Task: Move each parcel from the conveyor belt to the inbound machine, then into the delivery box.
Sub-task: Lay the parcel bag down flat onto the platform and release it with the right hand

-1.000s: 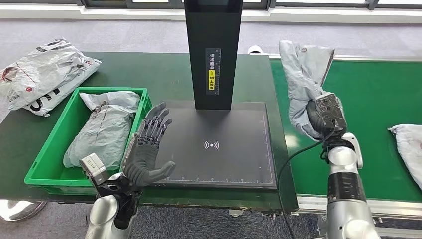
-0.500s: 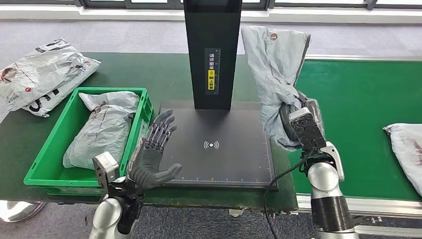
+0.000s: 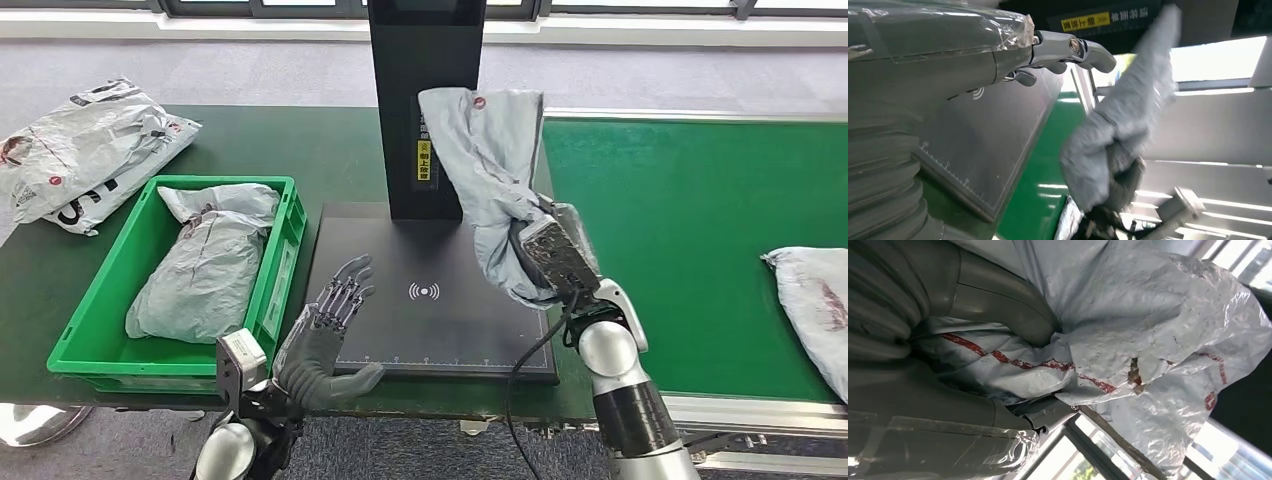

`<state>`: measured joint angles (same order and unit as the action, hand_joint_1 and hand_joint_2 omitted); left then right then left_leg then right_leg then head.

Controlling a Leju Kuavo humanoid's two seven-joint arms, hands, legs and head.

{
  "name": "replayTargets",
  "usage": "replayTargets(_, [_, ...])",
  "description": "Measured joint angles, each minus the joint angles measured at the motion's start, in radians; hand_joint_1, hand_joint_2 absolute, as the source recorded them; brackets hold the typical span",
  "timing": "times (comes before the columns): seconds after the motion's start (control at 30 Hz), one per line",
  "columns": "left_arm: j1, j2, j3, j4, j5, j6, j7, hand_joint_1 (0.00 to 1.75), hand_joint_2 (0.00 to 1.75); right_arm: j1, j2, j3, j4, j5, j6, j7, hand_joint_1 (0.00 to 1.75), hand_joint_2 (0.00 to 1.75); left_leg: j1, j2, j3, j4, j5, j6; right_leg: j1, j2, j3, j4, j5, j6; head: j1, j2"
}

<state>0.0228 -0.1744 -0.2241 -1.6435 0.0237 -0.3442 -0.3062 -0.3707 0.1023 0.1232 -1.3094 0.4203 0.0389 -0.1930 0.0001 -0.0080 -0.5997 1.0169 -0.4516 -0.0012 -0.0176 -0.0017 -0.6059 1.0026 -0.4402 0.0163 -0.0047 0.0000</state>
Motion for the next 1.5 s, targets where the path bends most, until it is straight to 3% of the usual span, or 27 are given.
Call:
replayTargets(0.2, [0.008,0.024,-0.043,0.006,0.026,0.005,-0.007,0.0,1.75,-0.076,0.023,0.081,0.235,-0.011,-0.021,0.0,1.73,1.75,0.0,0.0,0.001,0.0,0.0,0.0,0.0,0.0,0.0,0.0,0.0,0.0,0.0,0.0])
replayTargets(0.33, [0.009,0.045,-0.07,0.016,0.044,0.01,-0.015,0.0,1.75,-0.135,0.043,0.111,0.428,-0.04,-0.004,-0.012,0.04,1.75,0.0,0.0,0.001,0.0,0.001,0.0,0.0,0.0,0.0,0.0,0.0,0.0,0.0,0.0])
replayTargets(0.53, [0.007,0.08,-0.094,0.05,0.069,0.019,-0.047,0.0,1.75,-0.187,0.068,0.139,0.638,-0.058,0.034,-0.04,0.0,1.75,0.0,0.0,0.001,0.0,0.0,0.0,0.0,0.0,0.0,0.0,0.0,0.0,0.0,0.0])
replayTargets(0.77, [-0.017,0.108,-0.099,0.094,0.091,0.031,-0.067,0.0,1.75,-0.232,0.084,0.163,0.75,-0.058,0.061,-0.042,0.0,1.75,0.0,0.0,0.001,0.0,0.0,0.0,0.0,0.0,0.0,0.0,0.0,0.0,0.0,0.0])
replayTargets(1.37, [-0.04,0.109,-0.1,0.124,0.091,0.032,-0.072,0.0,1.75,-0.27,0.101,0.219,0.82,-0.04,0.118,-0.07,0.0,1.75,0.0,0.002,0.003,0.0,0.0,0.0,0.0,0.002,0.0,0.0,0.0,0.0,0.0,0.0])
replayTargets(1.5, [-0.04,0.109,-0.1,0.126,0.089,0.035,-0.071,0.0,1.75,-0.268,0.101,0.227,0.814,-0.035,0.116,-0.112,0.0,1.75,0.0,0.003,0.003,0.0,0.0,0.0,0.0,0.003,0.001,0.0,0.0,0.0,0.0,0.0])
